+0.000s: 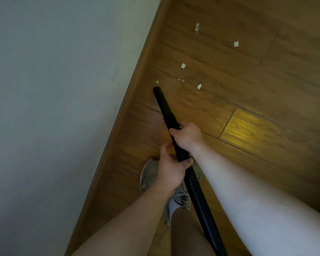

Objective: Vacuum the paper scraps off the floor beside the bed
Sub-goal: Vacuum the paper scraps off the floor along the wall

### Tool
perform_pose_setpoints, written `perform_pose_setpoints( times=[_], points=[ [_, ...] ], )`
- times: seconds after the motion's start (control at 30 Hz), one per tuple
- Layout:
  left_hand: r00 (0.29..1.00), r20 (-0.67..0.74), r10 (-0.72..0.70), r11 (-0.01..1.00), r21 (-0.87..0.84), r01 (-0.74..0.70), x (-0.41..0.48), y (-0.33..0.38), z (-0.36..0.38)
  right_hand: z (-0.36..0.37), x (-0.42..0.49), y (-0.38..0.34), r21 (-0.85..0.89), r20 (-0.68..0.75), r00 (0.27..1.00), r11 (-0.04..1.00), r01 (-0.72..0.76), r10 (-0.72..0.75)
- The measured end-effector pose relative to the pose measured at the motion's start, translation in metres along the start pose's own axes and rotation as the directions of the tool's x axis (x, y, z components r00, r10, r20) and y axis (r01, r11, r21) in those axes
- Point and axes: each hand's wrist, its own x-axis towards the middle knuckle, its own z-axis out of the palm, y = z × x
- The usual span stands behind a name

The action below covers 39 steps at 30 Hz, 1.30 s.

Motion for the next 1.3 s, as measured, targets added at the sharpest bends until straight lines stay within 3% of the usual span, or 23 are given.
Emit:
perform_pose_setpoints(
  times=[0.33,1.3],
  points=[
    [0.999,0.026,0.047,0.997,0.060,-0.049,0.020,0.023,0.008,-0.014,0.019,-0.017,0.028,-0.048,0.998,0.999,-0.046,0.047],
    [0.971,0.222,-0.083,0.978,0.207,0.036,-0.009,0.015,0.057,-0.067,-0.020,0.050,0.195,-0.197,0.949,0.959,-0.207,0.246]
  ],
)
